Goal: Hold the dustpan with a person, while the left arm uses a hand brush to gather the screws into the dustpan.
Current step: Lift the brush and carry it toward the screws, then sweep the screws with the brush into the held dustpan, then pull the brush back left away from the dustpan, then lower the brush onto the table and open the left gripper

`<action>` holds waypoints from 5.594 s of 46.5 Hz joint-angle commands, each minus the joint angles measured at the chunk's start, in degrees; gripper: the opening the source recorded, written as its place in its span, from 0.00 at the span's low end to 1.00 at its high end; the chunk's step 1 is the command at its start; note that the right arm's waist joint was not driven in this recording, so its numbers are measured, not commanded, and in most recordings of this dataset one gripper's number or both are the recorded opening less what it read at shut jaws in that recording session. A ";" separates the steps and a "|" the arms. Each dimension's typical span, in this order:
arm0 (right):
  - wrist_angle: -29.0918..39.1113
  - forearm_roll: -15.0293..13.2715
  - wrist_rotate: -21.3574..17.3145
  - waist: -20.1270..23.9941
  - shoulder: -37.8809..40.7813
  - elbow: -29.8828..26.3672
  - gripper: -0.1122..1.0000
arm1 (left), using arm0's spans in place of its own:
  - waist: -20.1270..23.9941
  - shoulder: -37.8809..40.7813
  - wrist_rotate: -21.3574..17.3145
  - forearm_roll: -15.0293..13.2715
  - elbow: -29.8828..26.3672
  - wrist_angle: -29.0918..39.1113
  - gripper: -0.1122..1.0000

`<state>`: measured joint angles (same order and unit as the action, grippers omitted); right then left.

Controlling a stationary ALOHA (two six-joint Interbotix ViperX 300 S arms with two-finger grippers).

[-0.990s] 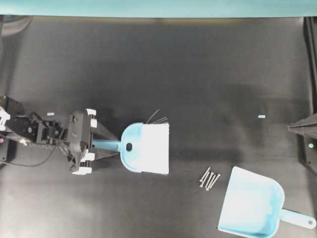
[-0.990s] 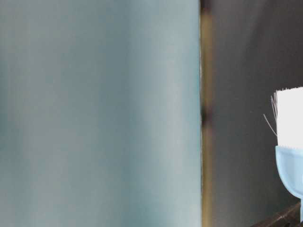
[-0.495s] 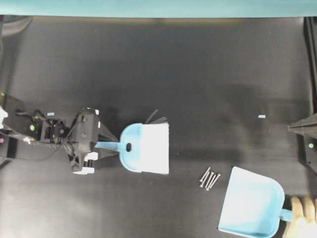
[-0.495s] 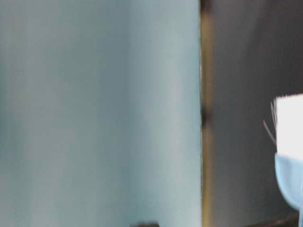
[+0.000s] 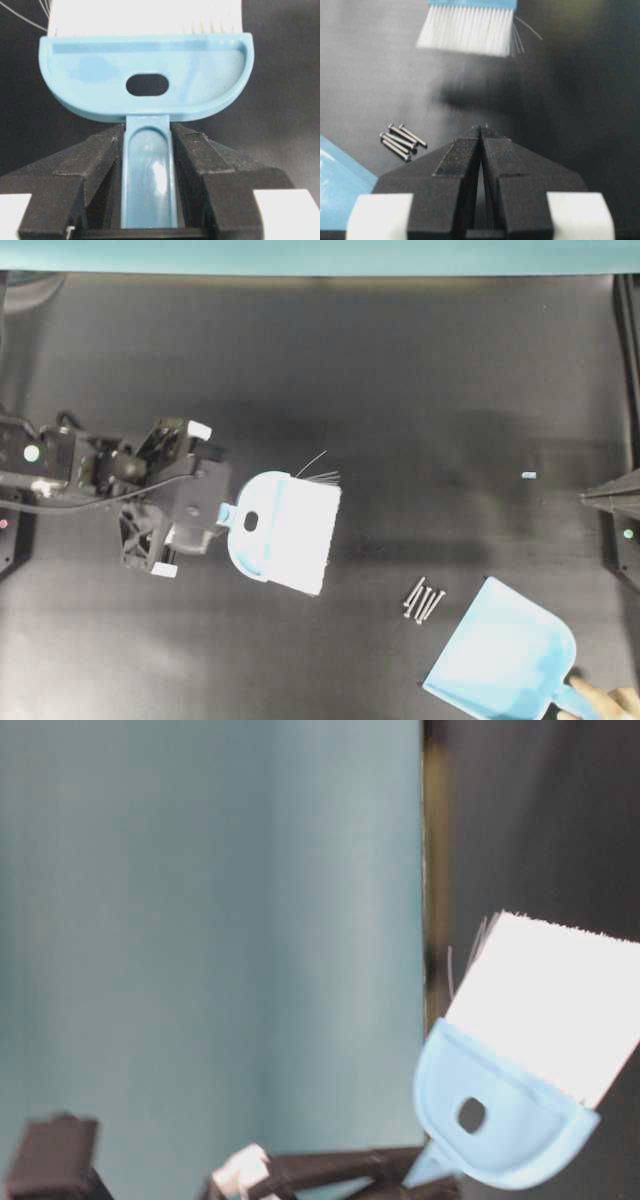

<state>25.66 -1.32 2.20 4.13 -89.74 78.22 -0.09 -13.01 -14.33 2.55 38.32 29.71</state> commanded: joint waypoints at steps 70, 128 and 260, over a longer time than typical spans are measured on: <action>-0.62 -0.18 0.35 0.00 0.18 -0.35 0.10 | -4.92 31.73 -9.14 0.18 -31.11 8.61 0.38; -0.62 -0.09 0.35 0.00 0.18 -0.35 0.10 | -7.29 37.18 -11.07 0.18 -52.12 16.00 0.38; -0.62 -0.18 0.44 0.00 0.09 -0.35 0.10 | 0.26 7.38 9.67 0.18 15.73 -35.60 0.79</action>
<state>25.58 -1.32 2.29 4.13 -89.91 78.22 0.18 -5.36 -4.57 2.64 54.67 -5.01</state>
